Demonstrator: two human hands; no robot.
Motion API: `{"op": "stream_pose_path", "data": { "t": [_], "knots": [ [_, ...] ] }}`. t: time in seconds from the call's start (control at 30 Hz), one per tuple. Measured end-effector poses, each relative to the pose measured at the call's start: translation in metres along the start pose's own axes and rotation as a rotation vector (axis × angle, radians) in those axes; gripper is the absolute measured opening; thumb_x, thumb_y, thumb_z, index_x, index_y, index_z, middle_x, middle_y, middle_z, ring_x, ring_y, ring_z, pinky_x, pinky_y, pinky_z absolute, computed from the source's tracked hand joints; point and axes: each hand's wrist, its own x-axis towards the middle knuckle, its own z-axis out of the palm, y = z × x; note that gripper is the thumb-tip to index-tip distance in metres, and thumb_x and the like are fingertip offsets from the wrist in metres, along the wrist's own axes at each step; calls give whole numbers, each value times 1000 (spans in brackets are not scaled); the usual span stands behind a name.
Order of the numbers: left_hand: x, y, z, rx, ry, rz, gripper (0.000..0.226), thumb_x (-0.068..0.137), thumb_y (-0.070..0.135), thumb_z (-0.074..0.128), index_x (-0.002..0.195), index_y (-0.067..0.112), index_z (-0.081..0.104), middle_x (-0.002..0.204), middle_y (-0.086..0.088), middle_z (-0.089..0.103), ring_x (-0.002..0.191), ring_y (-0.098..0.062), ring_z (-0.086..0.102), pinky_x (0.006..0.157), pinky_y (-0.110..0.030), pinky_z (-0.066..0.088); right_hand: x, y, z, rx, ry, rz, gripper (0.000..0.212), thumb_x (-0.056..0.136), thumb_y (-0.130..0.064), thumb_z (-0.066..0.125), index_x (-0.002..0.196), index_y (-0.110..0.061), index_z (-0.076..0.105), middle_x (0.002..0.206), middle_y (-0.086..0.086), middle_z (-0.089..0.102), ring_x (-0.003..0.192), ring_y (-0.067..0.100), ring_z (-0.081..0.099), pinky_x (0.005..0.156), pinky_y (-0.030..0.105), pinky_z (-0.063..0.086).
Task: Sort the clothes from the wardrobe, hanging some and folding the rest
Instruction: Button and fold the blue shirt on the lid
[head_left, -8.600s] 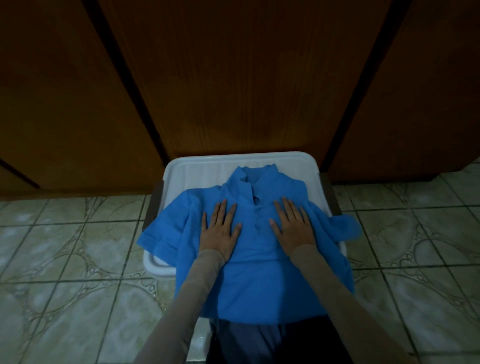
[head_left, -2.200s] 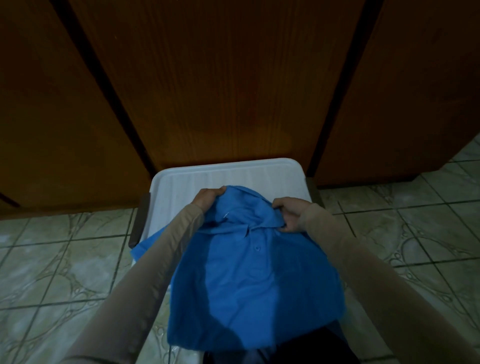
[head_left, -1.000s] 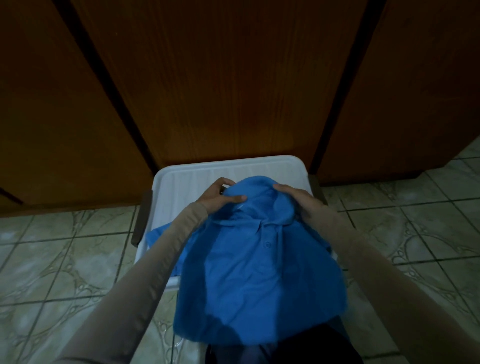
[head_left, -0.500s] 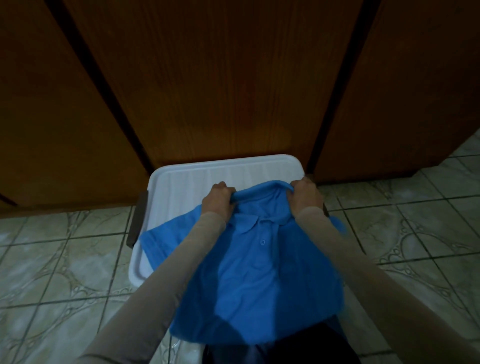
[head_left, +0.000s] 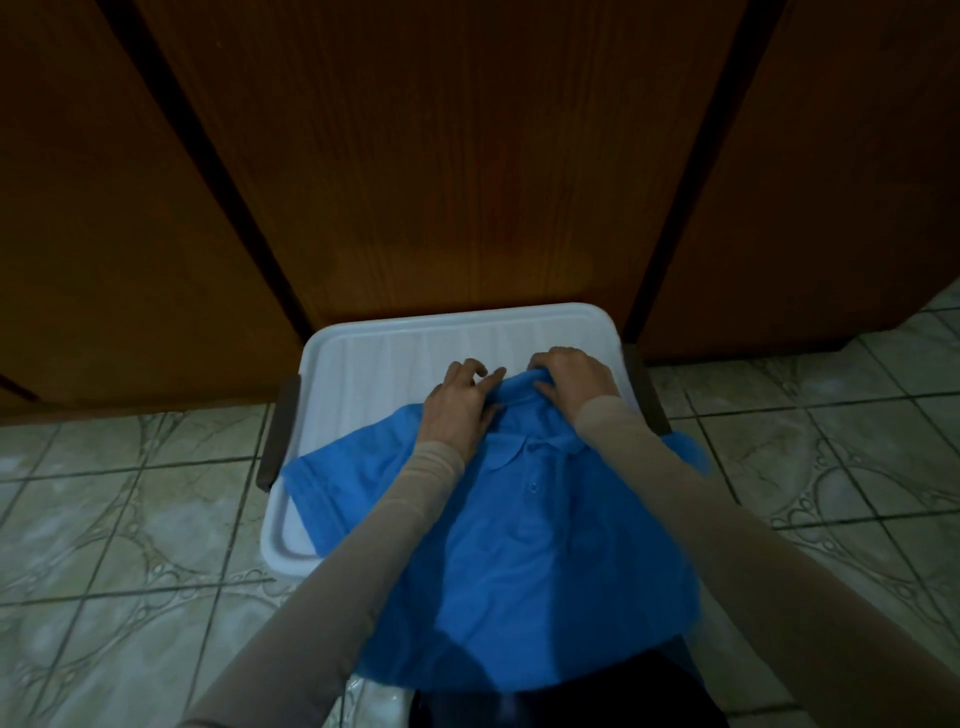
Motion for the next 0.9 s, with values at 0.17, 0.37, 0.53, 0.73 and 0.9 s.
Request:
{"op": "stream_pose_path", "data": {
  "t": [0.17,0.37,0.53,0.73,0.9],
  "knots": [
    [8,5,3,98,-48,-59,43,98,10,43,140,20,43,116,-9,58,112,-25,49,83,-35,44,3,7,-4,56,-20,22,25,97,-25,48,116,-17,61,115,13,62,106,29,56,86,35,44],
    [21,0,-10,145,-43,-199,29,93,-3,40,115,7,55,105,-14,63,96,-31,58,70,-34,41,-1,16,-9,150,9,54,26,94,-18,52,119,-13,57,115,15,60,104,31,56,83,34,44],
    [25,-1,-14,65,-1,-233,42,92,-1,42,133,10,44,126,-13,54,116,-28,48,90,-35,40,-6,26,-11,539,98,260,23,88,-21,63,105,-6,60,82,7,54,75,19,52,66,25,43],
    [41,21,-4,-55,30,-151,31,93,3,43,118,12,58,117,-9,58,111,-26,50,91,-34,39,-11,33,-17,1056,-135,358,28,87,12,48,108,-5,58,87,11,63,76,19,58,69,23,50],
    [43,27,12,-654,26,-306,18,90,-3,49,87,5,65,82,-9,65,75,-18,58,75,-26,46,-17,38,2,1153,-134,192,29,77,19,61,81,-9,55,91,6,60,90,17,57,72,12,52]
  ]
}}
